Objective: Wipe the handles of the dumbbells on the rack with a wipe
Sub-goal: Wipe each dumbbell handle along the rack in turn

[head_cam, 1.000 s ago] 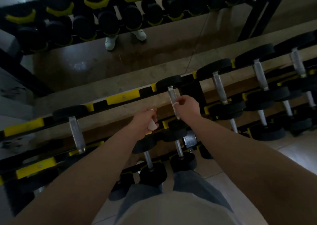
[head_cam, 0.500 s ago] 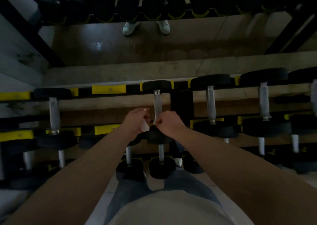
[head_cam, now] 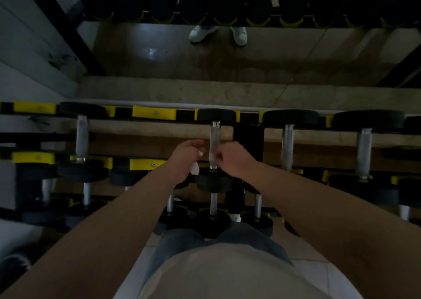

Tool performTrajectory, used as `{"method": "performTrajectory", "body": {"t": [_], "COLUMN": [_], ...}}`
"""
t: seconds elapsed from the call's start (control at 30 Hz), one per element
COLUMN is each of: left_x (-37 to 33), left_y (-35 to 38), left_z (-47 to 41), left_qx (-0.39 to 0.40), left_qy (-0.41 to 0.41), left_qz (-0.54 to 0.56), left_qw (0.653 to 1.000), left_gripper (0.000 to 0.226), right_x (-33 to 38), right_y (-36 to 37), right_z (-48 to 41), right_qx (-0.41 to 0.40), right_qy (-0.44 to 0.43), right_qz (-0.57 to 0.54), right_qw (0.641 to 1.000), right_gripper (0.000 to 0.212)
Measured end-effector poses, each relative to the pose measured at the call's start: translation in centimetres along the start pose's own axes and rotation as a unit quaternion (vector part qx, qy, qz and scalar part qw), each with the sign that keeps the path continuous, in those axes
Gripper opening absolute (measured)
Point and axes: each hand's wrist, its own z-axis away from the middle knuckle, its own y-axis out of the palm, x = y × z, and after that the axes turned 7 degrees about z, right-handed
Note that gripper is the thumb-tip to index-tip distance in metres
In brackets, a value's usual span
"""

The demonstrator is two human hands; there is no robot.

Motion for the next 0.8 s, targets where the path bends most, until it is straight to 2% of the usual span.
{"method": "performTrajectory", "body": {"t": [0.03,0.1,0.17,0.27,0.33,0.4,0.53,0.6,0.67,0.73,0.8], "left_x": [0.0,-0.1,-0.3,-0.2,-0.1,0.1,0.4,0.5,0.8,1.1,1.2], "left_y": [0.0,0.1,0.1,0.2,0.2,0.2,-0.2,-0.3,-0.5,-0.6,-0.6], "left_z": [0.1,0.3,0.6,0.1,0.0,0.0,-0.2,-0.2,-0.4,-0.5,-0.4], "left_qx": [0.003,0.019,0.04,0.052,0.046,0.046,0.036,0.034,0.031,0.033,0.036], "left_qy": [-0.002,-0.007,-0.019,-0.024,-0.022,-0.026,-0.038,-0.049,-0.045,-0.04,-0.04], "left_qz": [-0.006,-0.003,0.021,0.043,0.042,0.047,0.053,0.061,0.062,0.064,0.071], "left_qw": [1.0,1.0,0.999,0.997,0.998,0.997,0.997,0.996,0.997,0.997,0.996], "left_gripper": [0.045,0.045,0.044,0.045,0.041,0.039,0.034,0.032,0.029,0.027,0.028], "right_x": [-0.2,-0.4,-0.3,-0.1,-0.2,-0.3,0.0,0.3,1.0,1.4,1.3], "right_y": [0.6,1.3,0.9,-0.7,-1.3,-0.9,1.0,0.9,0.0,-1.2,-2.2], "right_z": [0.4,0.5,-0.1,-1.9,-2.6,-2.3,0.3,1.0,0.3,-1.1,-2.4], "right_qx": [0.033,0.033,-0.04,-0.165,-0.179,-0.134,0.032,0.04,-0.028,-0.135,-0.197], "right_qy": [-0.02,-0.03,0.008,0.092,0.098,0.07,-0.019,-0.03,-0.024,0.016,0.056], "right_qz": [0.01,-0.006,-0.048,-0.115,-0.088,-0.061,0.003,0.02,0.039,0.017,-0.022], "right_qw": [0.999,0.999,0.998,0.975,0.975,0.987,0.999,0.999,0.999,0.991,0.978], "right_gripper": [0.016,0.015,0.015,0.016,0.017,0.019,0.016,0.014,0.007,0.015,0.019]}}
